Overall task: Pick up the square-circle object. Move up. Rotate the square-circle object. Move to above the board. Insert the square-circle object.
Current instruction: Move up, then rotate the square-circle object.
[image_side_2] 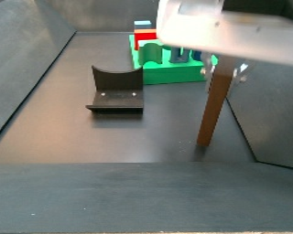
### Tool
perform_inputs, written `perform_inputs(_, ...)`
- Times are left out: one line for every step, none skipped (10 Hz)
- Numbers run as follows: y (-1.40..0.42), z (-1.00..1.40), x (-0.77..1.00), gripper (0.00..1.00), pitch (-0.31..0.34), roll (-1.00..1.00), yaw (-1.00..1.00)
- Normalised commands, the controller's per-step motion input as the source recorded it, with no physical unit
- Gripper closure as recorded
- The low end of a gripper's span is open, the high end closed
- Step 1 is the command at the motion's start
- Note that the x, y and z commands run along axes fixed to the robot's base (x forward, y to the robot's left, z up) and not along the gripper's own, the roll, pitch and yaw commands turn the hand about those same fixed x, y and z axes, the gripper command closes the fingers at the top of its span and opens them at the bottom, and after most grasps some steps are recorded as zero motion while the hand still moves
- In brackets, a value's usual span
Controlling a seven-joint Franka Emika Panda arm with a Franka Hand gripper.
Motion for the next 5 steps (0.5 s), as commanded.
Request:
perform_inputs(-0.01, 0.6, -0.07, 1.0, 0.063, 0.03, 0.01)
perform_inputs(-0.01, 0.43, -0.05, 1.0, 0.076, 0.06, 0.01)
perform_inputs(-0.01, 0.25, -0.03, 1.0, 0.084, 0.08, 0.01)
perform_inputs(-1.0, 0.56, 0.21, 1.0, 0.0, 0.0, 0.0)
perform_inputs(-1.0, 0.53, 0.21, 1.0, 0.005, 0.0, 0.0)
